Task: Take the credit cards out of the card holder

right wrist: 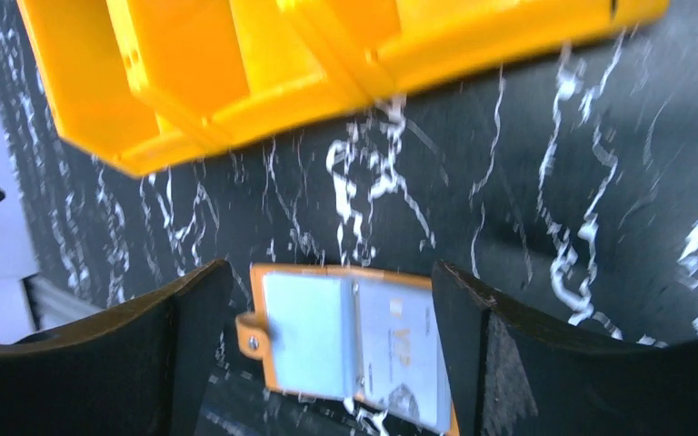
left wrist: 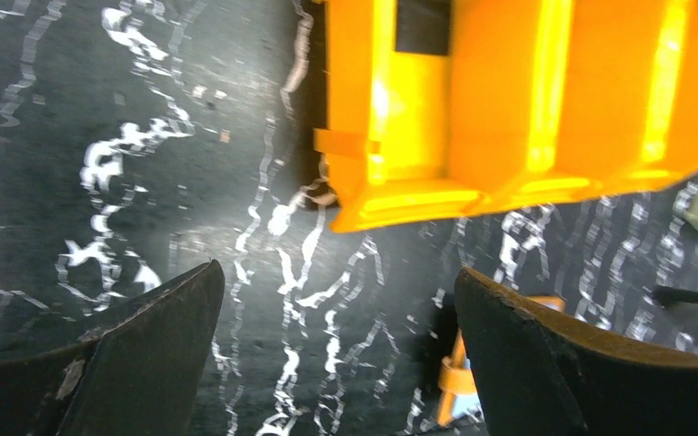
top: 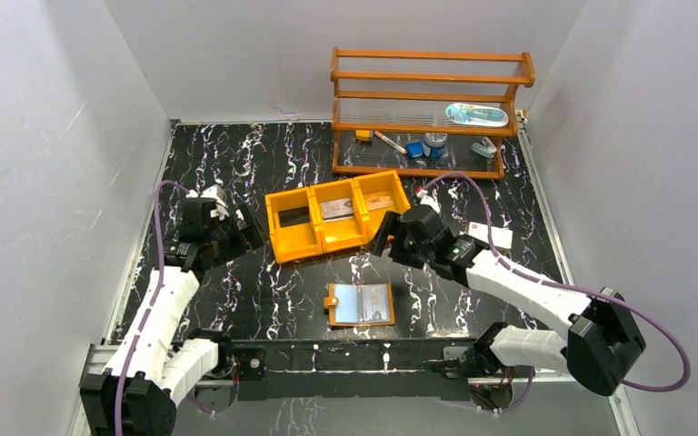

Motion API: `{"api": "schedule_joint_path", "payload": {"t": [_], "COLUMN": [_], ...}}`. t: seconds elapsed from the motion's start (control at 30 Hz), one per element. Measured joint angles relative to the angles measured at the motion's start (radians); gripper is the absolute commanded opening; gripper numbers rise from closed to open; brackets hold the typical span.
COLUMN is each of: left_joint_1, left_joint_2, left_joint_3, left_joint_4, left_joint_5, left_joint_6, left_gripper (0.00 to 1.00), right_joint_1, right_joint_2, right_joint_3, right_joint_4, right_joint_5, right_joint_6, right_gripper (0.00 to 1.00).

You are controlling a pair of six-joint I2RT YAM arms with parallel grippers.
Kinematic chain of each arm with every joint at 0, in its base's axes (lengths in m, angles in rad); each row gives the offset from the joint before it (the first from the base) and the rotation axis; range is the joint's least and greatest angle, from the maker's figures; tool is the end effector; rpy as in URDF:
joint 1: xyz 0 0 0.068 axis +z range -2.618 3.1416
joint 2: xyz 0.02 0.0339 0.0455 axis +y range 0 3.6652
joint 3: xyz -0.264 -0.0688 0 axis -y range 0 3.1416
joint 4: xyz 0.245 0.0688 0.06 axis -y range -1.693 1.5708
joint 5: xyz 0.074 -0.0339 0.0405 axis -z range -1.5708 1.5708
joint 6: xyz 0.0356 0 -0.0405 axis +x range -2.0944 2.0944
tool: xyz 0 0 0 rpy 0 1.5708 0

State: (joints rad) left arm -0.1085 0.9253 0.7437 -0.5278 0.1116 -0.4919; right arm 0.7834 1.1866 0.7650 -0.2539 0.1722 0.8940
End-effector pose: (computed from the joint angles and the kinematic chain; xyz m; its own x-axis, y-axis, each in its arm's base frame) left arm 0.1944 -0.0252 0.2679 -0.6613 -0.4001 -0.6345 -0.1369 0.8961 -0.4223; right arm 0.1845 0.1751 0.2445 -0.7456 0.3414 -0.5723 -0.0307 0.8403 0.5413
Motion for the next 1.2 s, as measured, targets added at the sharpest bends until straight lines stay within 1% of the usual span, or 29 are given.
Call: {"api": "schedule_joint_path", "payload": {"t": [0.1, 0.2, 0.3, 0.37, 0.57, 0.67, 0.87, 1.03, 1.13, 1.2], "left_joint_1": [0.0, -0.002, -0.046, -0.134, -0.454, -0.532, -0.609, -0.633, -0.638, -0.643], "left_joint_2": [-0.02, -0.025, -0.023, -0.007, 0.131, 0.177, 0.25, 0.32, 0.35, 0.372], "left_joint_3": [0.0, -0.017, -0.05, -0.059, -0.055, -0.031, 0.06, 0.03, 0.018, 0.018], "left_joint_4": [-0.004, 0.006, 0.007, 0.009, 0.055, 0.058, 0.121, 0.145, 0.146, 0.149], "left_joint_5": [0.093, 0.2, 0.251, 0.254, 0.197, 0.165, 0.166, 0.167, 0.174, 0.177], "left_joint_6": [-0.041, -0.084, -0.116, -0.135, -0.2, -0.22, -0.226, -0.236, -0.238, -0.238], "left_gripper": [0.9, 0.88, 0.86, 0.83, 0.66, 0.62, 0.62, 0.61, 0.54, 0.53], "right_joint_1": [0.008, 0.024, 0.057, 0.08, 0.113, 0.124, 0.144, 0.165, 0.18, 0.189], "right_joint_2": [-0.052, -0.06, -0.06, -0.061, -0.038, -0.011, 0.028, 0.05, 0.073, 0.085], "right_joint_3": [-0.093, -0.165, -0.203, -0.203, -0.198, -0.198, -0.196, -0.191, -0.166, -0.147], "right_joint_4": [0.015, 0.013, -0.003, -0.011, -0.013, -0.013, -0.005, 0.039, 0.045, 0.036], "right_joint_5": [-0.075, -0.13, -0.158, -0.156, -0.165, -0.173, -0.195, -0.228, -0.224, -0.211], "right_joint_6": [0.088, 0.153, 0.196, 0.211, 0.225, 0.228, 0.226, 0.226, 0.227, 0.228], "right_gripper": [0.8, 0.73, 0.69, 0.67, 0.57, 0.55, 0.55, 0.55, 0.54, 0.54]}}
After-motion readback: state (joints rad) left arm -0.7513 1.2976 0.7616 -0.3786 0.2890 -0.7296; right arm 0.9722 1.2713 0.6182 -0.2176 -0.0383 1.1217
